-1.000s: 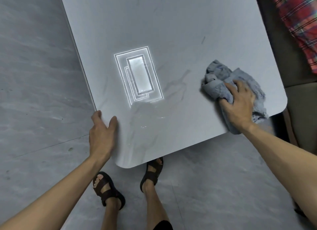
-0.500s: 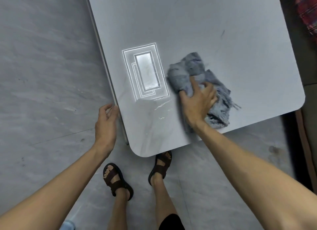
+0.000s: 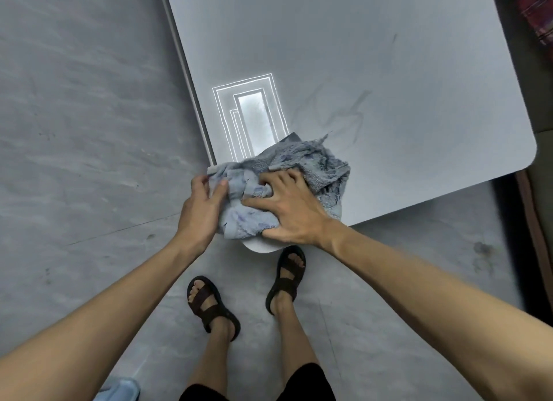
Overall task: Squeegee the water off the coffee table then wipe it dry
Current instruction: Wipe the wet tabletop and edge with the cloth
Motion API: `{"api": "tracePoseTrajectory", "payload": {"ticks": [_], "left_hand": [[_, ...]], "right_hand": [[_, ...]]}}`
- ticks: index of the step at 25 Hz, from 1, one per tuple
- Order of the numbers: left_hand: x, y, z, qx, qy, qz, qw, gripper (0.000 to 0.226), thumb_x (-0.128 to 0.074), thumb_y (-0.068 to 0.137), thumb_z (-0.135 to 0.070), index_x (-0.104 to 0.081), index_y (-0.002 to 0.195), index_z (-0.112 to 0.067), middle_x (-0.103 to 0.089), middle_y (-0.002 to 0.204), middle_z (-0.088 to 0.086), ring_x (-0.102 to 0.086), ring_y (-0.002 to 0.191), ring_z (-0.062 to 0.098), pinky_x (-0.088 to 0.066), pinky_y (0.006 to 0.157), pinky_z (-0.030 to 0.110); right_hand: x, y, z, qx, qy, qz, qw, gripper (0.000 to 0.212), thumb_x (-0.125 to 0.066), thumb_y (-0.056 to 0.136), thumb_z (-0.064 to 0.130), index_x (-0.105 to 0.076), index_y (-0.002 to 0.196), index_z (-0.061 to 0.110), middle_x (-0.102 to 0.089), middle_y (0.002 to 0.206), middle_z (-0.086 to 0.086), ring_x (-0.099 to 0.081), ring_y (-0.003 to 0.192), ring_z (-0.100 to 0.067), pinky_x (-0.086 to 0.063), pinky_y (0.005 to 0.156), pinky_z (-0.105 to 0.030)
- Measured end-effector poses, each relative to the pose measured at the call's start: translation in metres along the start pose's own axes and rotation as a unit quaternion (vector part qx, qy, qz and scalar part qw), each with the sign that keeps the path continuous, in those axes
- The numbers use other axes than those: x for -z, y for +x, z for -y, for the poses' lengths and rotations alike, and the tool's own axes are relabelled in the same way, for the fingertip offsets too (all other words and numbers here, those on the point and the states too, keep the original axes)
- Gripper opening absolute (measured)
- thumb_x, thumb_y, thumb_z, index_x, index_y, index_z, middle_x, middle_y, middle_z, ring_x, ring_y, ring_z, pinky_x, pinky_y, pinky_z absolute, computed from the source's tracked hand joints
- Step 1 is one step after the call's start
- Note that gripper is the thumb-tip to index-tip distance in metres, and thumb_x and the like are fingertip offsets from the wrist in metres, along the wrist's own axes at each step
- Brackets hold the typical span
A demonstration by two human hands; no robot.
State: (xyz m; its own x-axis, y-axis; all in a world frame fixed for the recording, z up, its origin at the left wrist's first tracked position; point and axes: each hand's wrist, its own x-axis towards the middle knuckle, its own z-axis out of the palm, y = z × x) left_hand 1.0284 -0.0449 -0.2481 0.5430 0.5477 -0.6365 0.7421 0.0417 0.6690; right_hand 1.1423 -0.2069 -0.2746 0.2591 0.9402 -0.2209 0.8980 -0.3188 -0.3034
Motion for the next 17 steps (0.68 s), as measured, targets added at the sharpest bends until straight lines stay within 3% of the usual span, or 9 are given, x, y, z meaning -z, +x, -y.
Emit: {"api": "tracePoseTrajectory", "payload": {"ticks": [3,6,7,9,12,15,17], "left_hand": [[-0.013,-0.011,0.003,-0.038,0.106,-0.035,0.993,0.061,-0.046,0.096,-0.046,-0.026,0.144,-0.014,-0.049,0.143,0.014,-0.053,0.123,0.029,-0.035,0.089,0.029],[-0.032,-0.027,-0.001,-0.076,0.163,-0.046,0.983,0.059,-0.045,0.096,-0.044,-0.024,0.143,-0.015,-0.053,0.135,0.017,-0.054,0.118,0.037,-0.042,0.089,0.037],[-0.041,-0.031,-0.004,-0.082,0.181,-0.05,0.979,0.062,-0.045,0.096,-0.045,-0.022,0.145,-0.014,-0.049,0.14,0.016,-0.051,0.123,0.036,-0.044,0.095,0.042],[-0.051,-0.035,-0.005,-0.087,0.246,-0.067,0.963,0.07,-0.044,0.096,-0.045,-0.017,0.149,-0.008,-0.031,0.154,0.017,-0.032,0.141,0.034,-0.032,0.113,0.048],[-0.092,-0.046,-0.016,-0.094,0.326,-0.058,0.939,0.072,-0.041,0.098,-0.045,-0.014,0.15,-0.004,-0.016,0.158,0.022,-0.011,0.148,0.033,-0.015,0.122,0.045],[-0.126,-0.043,-0.032,-0.106,0.357,-0.044,0.927,0.064,-0.043,0.096,-0.045,-0.026,0.142,-0.003,-0.027,0.15,0.027,-0.02,0.143,0.039,-0.022,0.118,0.049],[-0.145,-0.037,-0.045,-0.095,0.369,-0.038,0.924,0.06,-0.044,0.095,-0.046,-0.032,0.135,-0.004,-0.031,0.144,0.03,-0.025,0.138,0.043,-0.028,0.114,0.052]], "right_hand": [[-0.005,-0.028,-0.01,0.085,-0.045,0.029,0.995,0.066,-0.045,0.074,0.07,-0.052,0.132,0.039,-0.048,0.132,-0.015,-0.043,0.12,-0.029,-0.026,0.105,-0.053],[-0.001,-0.048,-0.033,0.141,-0.047,0.037,0.988,0.064,-0.053,0.074,0.067,-0.054,0.131,0.037,-0.051,0.131,-0.015,-0.045,0.119,-0.029,-0.027,0.105,-0.05],[0.003,-0.053,-0.047,0.154,-0.05,0.039,0.986,0.064,-0.056,0.073,0.066,-0.054,0.13,0.037,-0.052,0.13,-0.014,-0.045,0.118,-0.028,-0.027,0.104,-0.048],[0.008,-0.062,-0.074,0.153,-0.054,0.039,0.986,0.064,-0.058,0.073,0.065,-0.054,0.13,0.038,-0.051,0.13,-0.013,-0.045,0.118,-0.028,-0.026,0.104,-0.047],[0.02,-0.105,-0.137,0.058,-0.059,0.037,0.996,0.066,-0.055,0.072,0.065,-0.05,0.133,0.041,-0.049,0.131,-0.012,-0.043,0.118,-0.029,-0.027,0.103,-0.047],[0.032,-0.15,-0.212,-0.078,-0.047,-0.004,0.996,0.067,-0.056,0.068,0.06,-0.052,0.133,0.042,-0.051,0.126,-0.014,-0.047,0.116,-0.032,-0.033,0.099,-0.049],[0.037,-0.179,-0.258,-0.2,-0.022,-0.076,0.977,0.065,-0.057,0.066,0.053,-0.056,0.13,0.039,-0.052,0.12,-0.015,-0.05,0.112,-0.035,-0.035,0.096,-0.05]]}}
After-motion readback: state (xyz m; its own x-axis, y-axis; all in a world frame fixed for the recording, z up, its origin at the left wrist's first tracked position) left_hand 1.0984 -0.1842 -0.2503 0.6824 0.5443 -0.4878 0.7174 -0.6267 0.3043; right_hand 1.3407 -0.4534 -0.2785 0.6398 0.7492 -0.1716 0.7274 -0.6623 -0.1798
